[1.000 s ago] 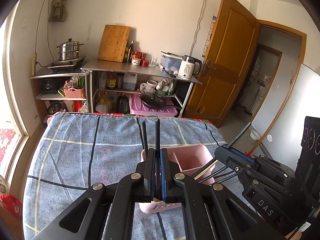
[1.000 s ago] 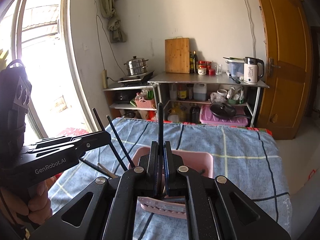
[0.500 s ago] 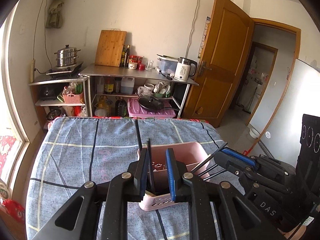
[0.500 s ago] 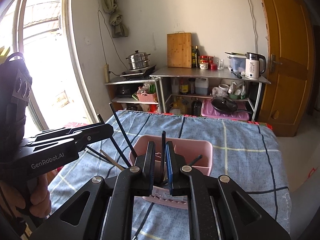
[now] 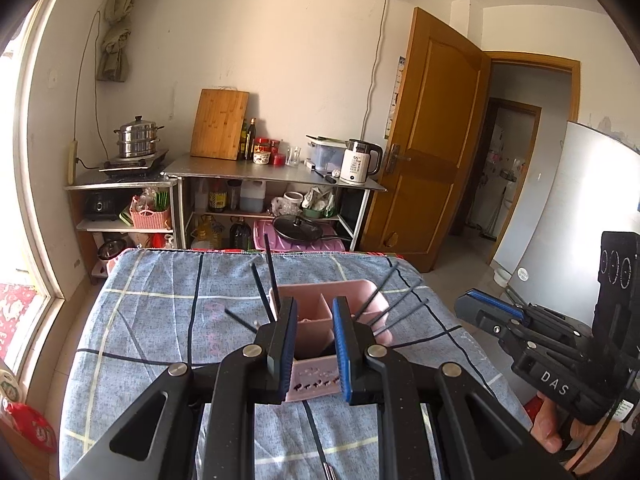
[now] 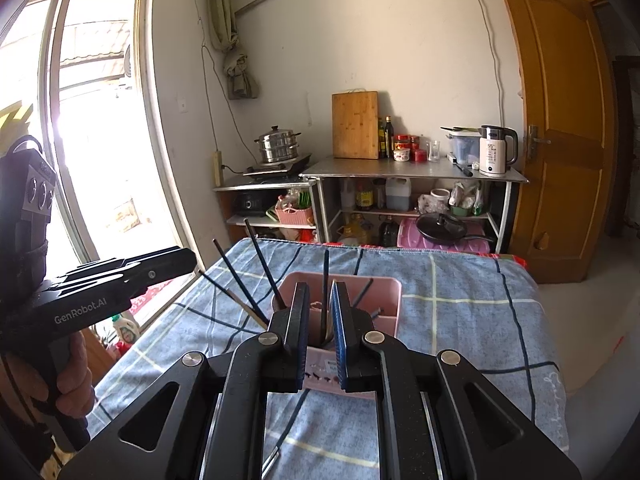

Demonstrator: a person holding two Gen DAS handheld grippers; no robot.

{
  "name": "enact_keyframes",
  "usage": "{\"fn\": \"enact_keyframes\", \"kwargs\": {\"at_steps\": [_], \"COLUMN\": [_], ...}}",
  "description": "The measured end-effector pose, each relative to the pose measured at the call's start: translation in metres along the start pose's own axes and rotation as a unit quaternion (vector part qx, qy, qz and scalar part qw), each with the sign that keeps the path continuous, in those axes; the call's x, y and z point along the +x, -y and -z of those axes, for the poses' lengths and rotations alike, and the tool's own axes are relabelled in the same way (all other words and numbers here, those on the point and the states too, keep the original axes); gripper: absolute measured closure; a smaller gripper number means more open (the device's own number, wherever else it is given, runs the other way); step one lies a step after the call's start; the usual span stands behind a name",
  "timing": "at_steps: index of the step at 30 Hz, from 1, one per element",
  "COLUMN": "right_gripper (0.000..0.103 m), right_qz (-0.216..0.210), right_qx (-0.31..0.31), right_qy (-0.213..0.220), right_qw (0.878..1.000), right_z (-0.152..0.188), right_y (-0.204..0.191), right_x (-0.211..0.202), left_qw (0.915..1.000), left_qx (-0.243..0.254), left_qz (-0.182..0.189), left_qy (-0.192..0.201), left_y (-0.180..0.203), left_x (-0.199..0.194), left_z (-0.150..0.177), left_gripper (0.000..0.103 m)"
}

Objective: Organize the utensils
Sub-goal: 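Withdraw both open tools from the basket toward the remaining chopsticks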

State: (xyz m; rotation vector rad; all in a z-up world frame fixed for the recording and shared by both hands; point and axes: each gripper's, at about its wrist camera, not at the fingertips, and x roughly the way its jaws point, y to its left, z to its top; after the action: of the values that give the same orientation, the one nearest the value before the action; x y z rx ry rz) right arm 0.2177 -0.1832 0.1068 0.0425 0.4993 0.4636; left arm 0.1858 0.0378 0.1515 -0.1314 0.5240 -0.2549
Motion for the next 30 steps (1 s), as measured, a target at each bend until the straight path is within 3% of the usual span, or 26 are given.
{"fn": "enact_keyframes", "kwargs": {"at_steps": [6,12,30], "right_gripper": [0.091,0.087,0.087], "right_qz": [0.000,-0.001,-0.009], "right_qx": [0.008,0.010,0.035], "right_qy": [-0.002,-0.020,-0.084], "right_qw": [1.000,1.000,0.996], "right_z": [0.028,0.060,0.122], "right_y": [-0.002,-0.004,-0.001], "right_x": [-0.023,-0.035,-0.027], "left_qw": [1.0000,0.9996,0.9909], "left_qx": [-0.001,0.001,-0.019], "left_qz": [0.008,0.012,-0.002], "left_qy": [0.000,-0.024,-0.133], "left_y": [0.008,0.014,0.005], "left_x": [-0.024,-0.027,0.016], "left_z": [0.031,0.073,0.177], "left_gripper": [0.086,0.086,0.086]}}
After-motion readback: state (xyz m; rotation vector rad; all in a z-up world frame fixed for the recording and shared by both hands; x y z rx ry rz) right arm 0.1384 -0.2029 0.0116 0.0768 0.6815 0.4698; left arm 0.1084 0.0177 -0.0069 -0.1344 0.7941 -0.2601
